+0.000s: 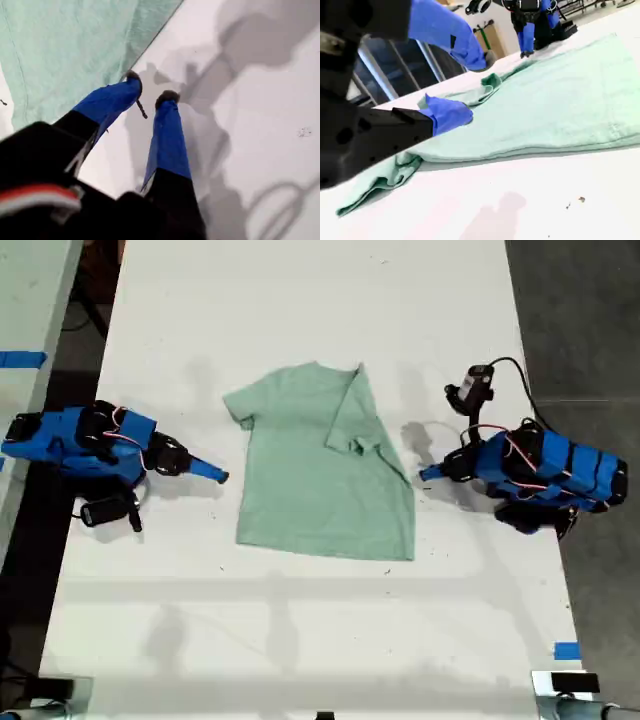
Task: Fold t shirt
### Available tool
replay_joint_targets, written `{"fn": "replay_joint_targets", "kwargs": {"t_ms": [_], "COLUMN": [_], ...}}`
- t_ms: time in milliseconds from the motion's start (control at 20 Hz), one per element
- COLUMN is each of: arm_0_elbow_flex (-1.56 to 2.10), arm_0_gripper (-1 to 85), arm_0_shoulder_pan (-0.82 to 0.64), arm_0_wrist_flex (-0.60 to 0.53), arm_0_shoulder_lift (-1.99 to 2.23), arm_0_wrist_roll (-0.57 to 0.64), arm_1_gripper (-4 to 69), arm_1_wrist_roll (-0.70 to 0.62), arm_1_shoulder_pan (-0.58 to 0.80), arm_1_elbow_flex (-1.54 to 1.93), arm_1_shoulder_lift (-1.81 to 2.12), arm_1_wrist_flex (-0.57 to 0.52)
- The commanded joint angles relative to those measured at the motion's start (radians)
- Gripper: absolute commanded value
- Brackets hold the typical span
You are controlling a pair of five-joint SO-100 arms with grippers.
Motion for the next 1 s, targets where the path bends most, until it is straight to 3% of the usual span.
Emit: {"fn": "replay_joint_targets", "kwargs": {"t_ms": [0, 350, 500, 700, 850, 950], "arm_0_elbow_flex": [0.040, 0.040, 0.040, -0.008, -0.376, -0.738], "arm_0_gripper": [0.0, 2.6, -0.2, -0.3, -0.3, -0.3], "arm_0_shoulder_pan": [-0.345, -0.308, -0.291, -0.314, -0.367, -0.443], "arm_0_wrist_flex": [-0.002, -0.005, -0.005, -0.110, 0.034, 0.176], "arm_0_shoulder_lift": [0.000, 0.005, 0.009, 0.005, -0.362, -0.736], "arm_0_wrist_roll": [-0.442, -0.451, -0.465, -0.537, -0.546, -0.456], "arm_1_gripper": [9.3, 9.3, 9.3, 9.3, 9.3, 9.3], "arm_1_wrist_roll": [0.012, 0.017, 0.017, 0.014, 0.014, 0.012], "arm_1_shoulder_pan": [-0.048, -0.049, -0.046, -0.044, -0.041, -0.043], "arm_1_elbow_flex": [0.046, 0.046, 0.046, 0.046, 0.046, 0.048], "arm_1_shoulder_lift": [0.009, 0.009, 0.009, 0.009, 0.009, 0.009], "arm_1_wrist_flex": [-0.031, -0.031, -0.032, -0.032, -0.034, -0.034]}}
